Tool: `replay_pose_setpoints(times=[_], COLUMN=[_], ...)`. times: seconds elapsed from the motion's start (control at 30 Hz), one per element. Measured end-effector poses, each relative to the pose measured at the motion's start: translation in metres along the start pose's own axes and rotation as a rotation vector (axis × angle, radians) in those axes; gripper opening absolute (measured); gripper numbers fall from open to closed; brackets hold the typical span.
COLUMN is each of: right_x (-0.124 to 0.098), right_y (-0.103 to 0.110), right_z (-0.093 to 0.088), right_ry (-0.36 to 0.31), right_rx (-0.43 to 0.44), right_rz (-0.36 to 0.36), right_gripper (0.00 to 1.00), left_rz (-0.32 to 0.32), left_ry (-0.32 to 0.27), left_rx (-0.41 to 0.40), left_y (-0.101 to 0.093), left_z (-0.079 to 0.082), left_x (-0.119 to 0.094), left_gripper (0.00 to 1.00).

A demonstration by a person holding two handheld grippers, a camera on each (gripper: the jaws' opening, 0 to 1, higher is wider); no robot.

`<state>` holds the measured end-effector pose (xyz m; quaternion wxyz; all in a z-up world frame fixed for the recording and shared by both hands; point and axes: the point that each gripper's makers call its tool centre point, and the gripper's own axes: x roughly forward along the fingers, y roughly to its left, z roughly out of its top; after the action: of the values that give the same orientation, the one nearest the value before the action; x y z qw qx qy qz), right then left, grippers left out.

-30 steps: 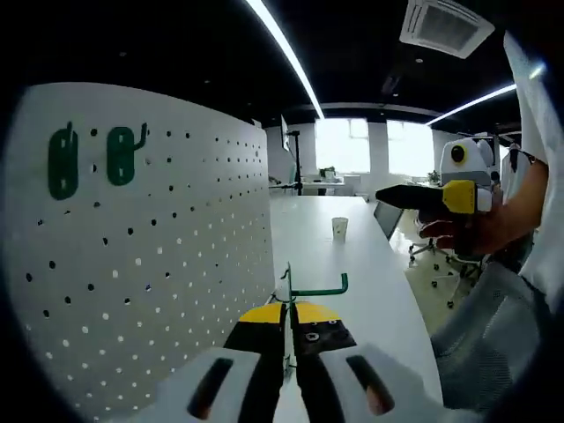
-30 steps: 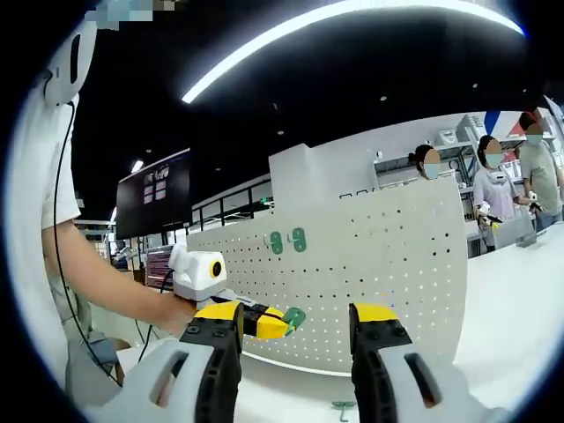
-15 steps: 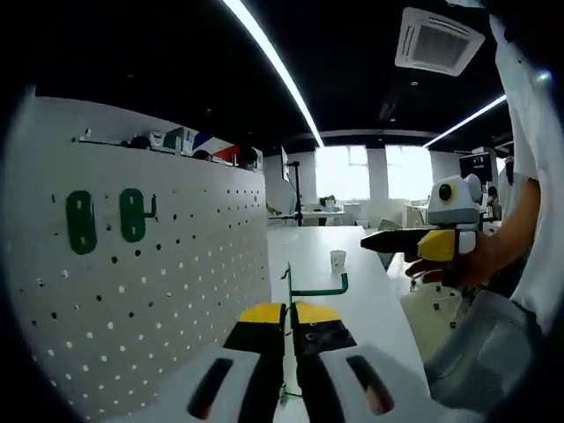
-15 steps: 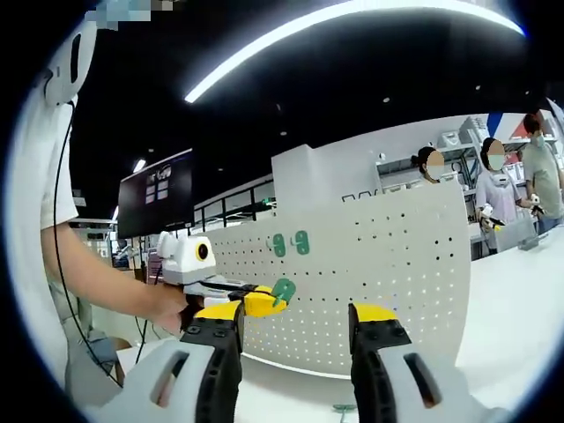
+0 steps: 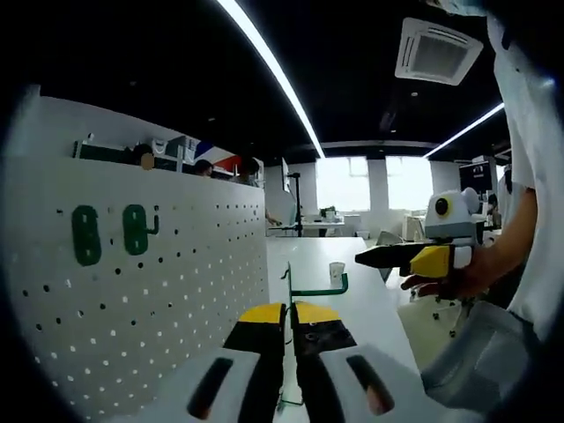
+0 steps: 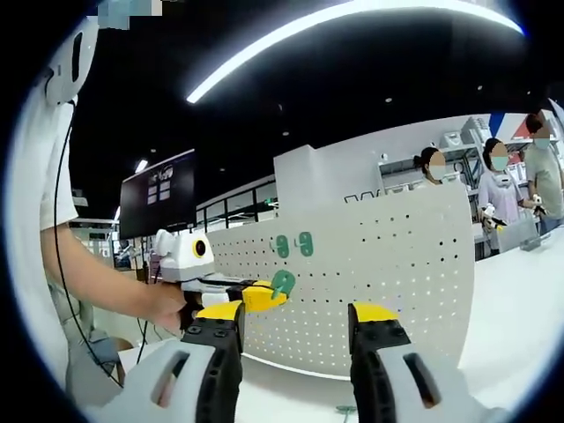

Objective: Insert the hook assembly into the mounting plate slot until the hook locks in place.

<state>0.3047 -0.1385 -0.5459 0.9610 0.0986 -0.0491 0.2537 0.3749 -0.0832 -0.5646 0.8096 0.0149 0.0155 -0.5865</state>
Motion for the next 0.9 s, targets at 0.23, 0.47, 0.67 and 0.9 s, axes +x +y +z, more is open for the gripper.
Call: replay_pose_setpoints(times=[0.23, 0.47, 0.67, 0.9], right_x=[-0.002, 0.001, 0.005, 0.011], right_y=[-0.007, -0.003, 0.001, 0.004], right_z=[-0.002, -0.004, -0.003, -0.003], right_ry=[-0.029, -0.026, -0.030, -0.039], right_rx=[0.223, 0.268, 0.247, 0.211], right_rz=[-0.001, 0.002, 0.009, 0.000], right_gripper=[0.39, 0.37, 0.33, 0.33], left_rz=[0.007, 0.011, 0.016, 0.022], left_ry=[-0.001, -0.004, -0.005, -0.016], left_rx=[0.003, 0.000, -0.002, -0.011], left_y=[0.001, 0.001, 0.001, -0.003], left_z=[0.000, 0.001, 0.000, 0.003], left_x=[-0.001, -0.003, -0.003, -0.002], left_gripper=[0.02, 0.02, 0.02, 0.02])
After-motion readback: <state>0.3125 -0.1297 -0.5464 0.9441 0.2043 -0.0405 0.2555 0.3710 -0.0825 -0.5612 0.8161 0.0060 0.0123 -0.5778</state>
